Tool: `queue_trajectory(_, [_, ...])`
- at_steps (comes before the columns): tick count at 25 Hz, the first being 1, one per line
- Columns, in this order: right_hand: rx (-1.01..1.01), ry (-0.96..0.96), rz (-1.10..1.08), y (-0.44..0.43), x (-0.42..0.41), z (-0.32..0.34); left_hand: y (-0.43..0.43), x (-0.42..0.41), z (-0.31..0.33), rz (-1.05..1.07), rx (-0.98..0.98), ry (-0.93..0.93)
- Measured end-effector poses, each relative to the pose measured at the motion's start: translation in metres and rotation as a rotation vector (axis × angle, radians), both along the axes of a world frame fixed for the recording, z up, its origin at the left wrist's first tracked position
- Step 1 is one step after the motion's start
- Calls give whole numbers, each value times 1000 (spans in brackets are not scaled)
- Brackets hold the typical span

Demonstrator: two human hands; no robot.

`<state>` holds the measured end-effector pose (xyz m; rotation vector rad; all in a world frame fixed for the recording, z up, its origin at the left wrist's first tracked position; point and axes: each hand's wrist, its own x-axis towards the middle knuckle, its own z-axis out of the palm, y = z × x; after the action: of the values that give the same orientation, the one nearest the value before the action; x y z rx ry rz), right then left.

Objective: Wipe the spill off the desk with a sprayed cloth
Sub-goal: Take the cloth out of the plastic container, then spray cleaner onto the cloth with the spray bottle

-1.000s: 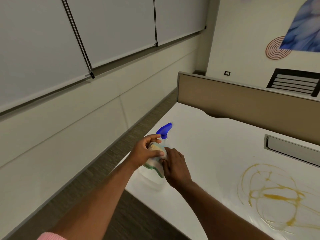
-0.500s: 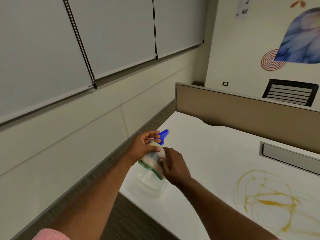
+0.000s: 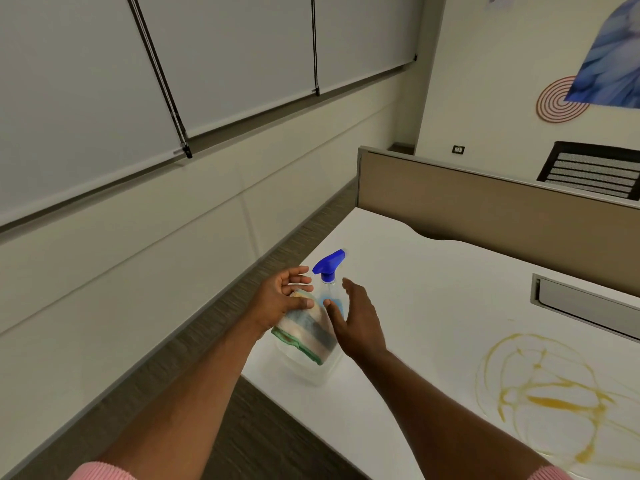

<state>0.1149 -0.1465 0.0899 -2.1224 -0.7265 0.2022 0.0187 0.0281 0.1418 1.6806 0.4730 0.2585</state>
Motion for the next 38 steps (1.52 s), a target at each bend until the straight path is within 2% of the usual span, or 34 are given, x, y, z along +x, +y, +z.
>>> queue_trajectory(10, [22, -18, -171, 54, 26, -24, 32, 12, -32, -13, -5, 112])
queue_trajectory(16, [62, 52, -253, 81, 40, -17, 36, 11, -40, 9, -14, 134])
queue_trajectory(23, [101, 129, -215, 75, 35, -9, 34, 10, -23, 11, 6, 118])
queue_trajectory(27, [236, 134, -182, 67, 34, 15, 29, 10, -6, -4, 47, 78])
queue_trajectory(38, [531, -99, -216, 14, 45, 129, -4, 22, 83, -36, 197, -83])
